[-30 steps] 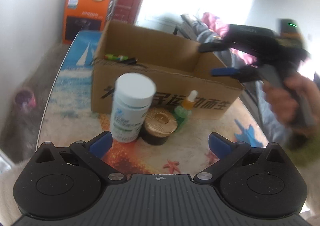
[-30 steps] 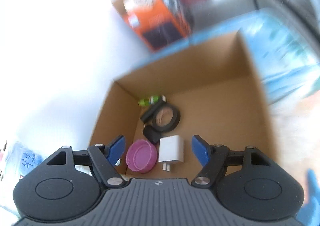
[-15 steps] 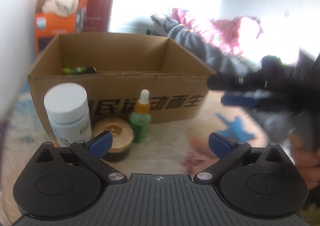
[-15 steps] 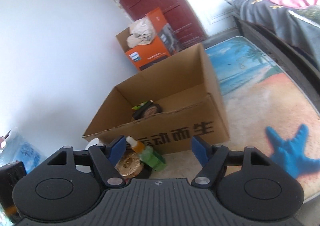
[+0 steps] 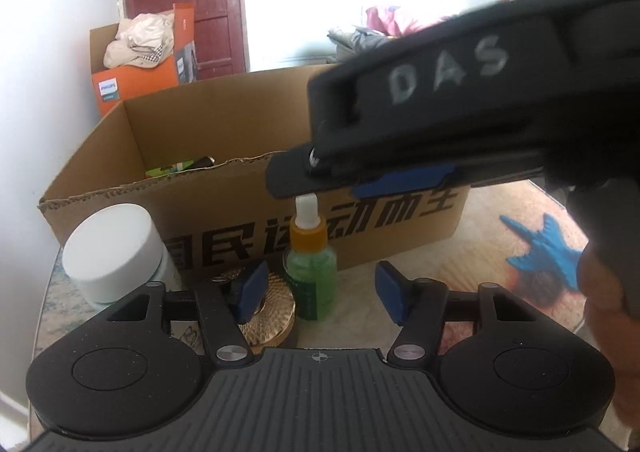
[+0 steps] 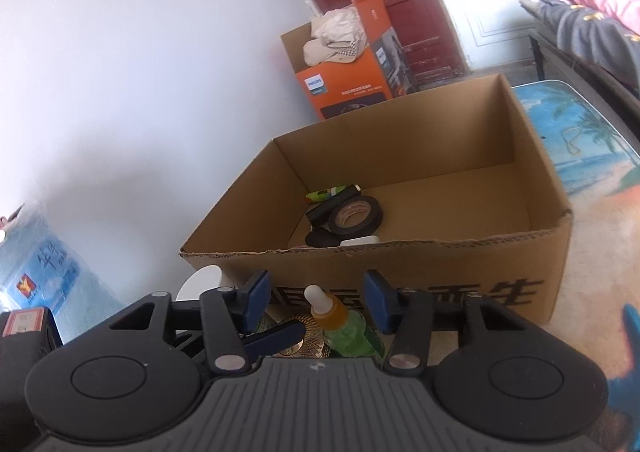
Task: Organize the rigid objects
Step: 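Move the right tool down to the green dropper bottle, then close the right tool around the green dropper bottle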
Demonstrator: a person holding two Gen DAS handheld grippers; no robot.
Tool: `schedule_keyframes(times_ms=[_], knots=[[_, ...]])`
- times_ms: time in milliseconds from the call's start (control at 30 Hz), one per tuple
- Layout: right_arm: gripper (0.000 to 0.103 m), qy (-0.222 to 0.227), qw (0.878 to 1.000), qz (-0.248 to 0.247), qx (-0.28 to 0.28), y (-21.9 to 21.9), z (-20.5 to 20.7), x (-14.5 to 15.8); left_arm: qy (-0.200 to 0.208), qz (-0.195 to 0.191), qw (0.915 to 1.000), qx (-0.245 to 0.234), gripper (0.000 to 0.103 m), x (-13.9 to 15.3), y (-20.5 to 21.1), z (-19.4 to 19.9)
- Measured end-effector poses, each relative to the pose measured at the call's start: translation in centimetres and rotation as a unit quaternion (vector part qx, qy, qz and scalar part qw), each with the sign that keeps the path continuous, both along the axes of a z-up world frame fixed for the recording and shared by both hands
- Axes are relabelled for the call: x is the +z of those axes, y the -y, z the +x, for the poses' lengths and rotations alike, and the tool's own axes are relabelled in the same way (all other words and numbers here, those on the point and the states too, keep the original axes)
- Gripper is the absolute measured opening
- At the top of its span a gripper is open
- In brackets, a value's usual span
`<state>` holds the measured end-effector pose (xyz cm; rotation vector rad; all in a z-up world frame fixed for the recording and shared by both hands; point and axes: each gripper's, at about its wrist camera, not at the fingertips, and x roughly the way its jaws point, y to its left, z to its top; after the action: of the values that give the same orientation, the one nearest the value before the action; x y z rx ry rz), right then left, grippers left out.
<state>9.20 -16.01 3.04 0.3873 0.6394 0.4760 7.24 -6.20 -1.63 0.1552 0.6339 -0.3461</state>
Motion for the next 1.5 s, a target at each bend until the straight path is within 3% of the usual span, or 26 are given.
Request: schedule_keyframes(times_ms=[100,167,467,900,1300,1500], knots=[[0.042,-0.008,1.0,-0.003,0.004,-0.3,0.5,-0.3,-0.007,-0.008,0.9999,0.005,0.053,-0.2,-0.2,0.6],[0.037,-0.02,1.0,0.005,0.01,-0.2,1.0,-0.7,-0.006,-0.008,0.9999,0.003,0.042,-0.2,-0.2,0.7],[0.026,-0.038,0.999,0.017,-0.002,0.9,0.5,-1.2,-0.02,-0.045,0.9987,-0.008,0.039,0.1,-0.7,0.1],[0.025,-0.051,0.998,0.012,-0.037,4.3,-2.9,-1.1,-0.032,-0.07,0.9947,-0.068,0.04,-0.4,1.4,-2.7],[0.029,-0.035,0.998,-0.031,-0.039,4.1,-3.4,-0.8,-0.043,-0.026,0.9963,-0.069,0.041,-2.4,2.5,-1.8],[0.029,-0.036,0.998,-0.043,-0.036,3.8,-3.5,-0.8,-0.049,-0.036,0.9958,-0.069,0.033,-2.7,2.5,-1.7]])
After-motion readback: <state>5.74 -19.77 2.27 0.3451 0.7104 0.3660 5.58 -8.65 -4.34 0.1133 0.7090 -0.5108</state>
